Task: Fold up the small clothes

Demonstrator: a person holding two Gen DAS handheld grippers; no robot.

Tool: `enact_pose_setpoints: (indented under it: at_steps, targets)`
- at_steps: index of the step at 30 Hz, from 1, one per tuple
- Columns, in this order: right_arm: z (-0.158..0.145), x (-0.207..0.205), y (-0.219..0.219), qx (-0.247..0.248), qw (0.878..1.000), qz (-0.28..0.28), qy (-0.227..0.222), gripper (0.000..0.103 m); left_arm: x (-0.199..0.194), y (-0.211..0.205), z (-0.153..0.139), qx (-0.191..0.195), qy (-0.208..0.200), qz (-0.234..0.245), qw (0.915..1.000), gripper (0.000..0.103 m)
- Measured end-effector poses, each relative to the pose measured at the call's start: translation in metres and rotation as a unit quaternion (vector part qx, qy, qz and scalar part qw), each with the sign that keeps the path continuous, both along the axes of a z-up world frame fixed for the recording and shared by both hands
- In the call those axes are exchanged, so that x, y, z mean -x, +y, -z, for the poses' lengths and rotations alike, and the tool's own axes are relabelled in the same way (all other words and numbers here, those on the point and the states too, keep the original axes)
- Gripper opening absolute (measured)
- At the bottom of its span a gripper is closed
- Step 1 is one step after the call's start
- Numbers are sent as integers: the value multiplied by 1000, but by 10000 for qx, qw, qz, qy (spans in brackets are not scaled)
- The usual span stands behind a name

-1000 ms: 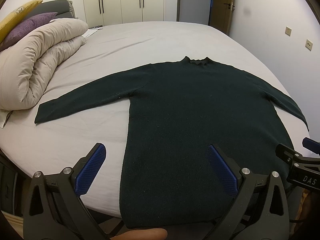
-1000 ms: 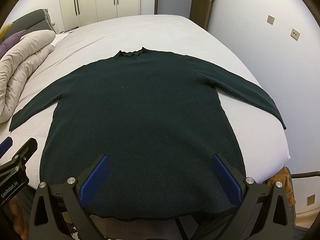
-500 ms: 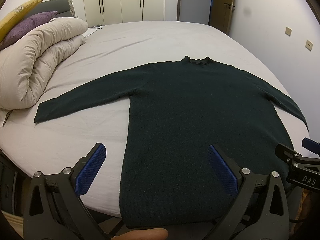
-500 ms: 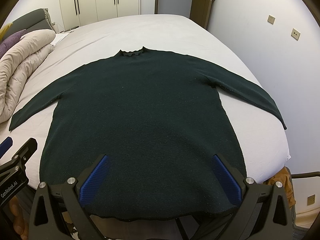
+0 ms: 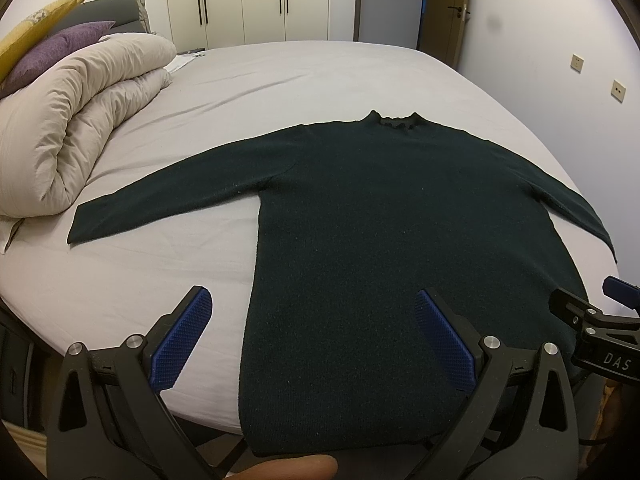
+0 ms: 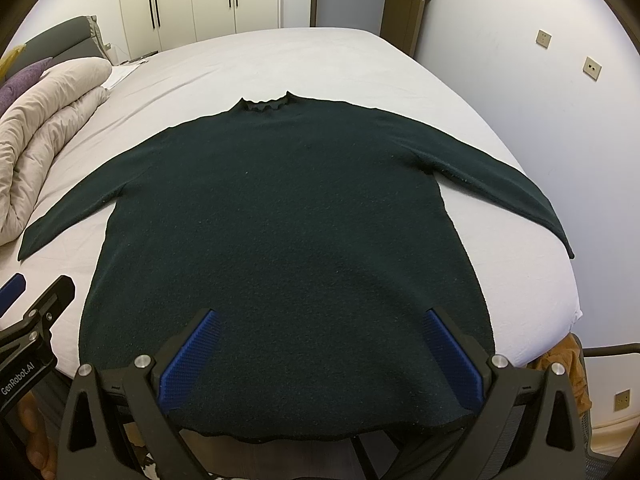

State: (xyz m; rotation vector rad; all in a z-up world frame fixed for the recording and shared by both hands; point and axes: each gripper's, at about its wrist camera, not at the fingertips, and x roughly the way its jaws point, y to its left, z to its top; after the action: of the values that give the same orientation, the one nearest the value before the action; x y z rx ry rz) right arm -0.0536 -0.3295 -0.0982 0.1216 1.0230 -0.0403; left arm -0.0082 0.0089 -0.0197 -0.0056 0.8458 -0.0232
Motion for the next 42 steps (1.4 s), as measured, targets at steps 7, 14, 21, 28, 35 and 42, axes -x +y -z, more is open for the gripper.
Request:
enact_pose_setpoints:
  at_steps: [7,14,21,28,35,42]
  targets:
    - [1,0,1,-3,10000,-3,4,103,2,0,3,11,14,-11,10000,103]
    - [5,2,5,-2,10000,-4,14,103,1,3,5,56,56,-46,10000,103]
    - [8,3,6,-71,10000,3,11,103,1,14,12,227,144,-75,9996,103]
    - [10,0,3,-370,9993,-26,-47,103,-5,71,29,974,413,-476,9932,103]
    - [-6,-2,16,-1013,9931,-343,-490,103,-14,170,32,2482,-103,-947,9640,103]
    - [-13,-20,31,-2012,9764,-634,-474,103,-34,268,61,3806,119,-1797,9070,103]
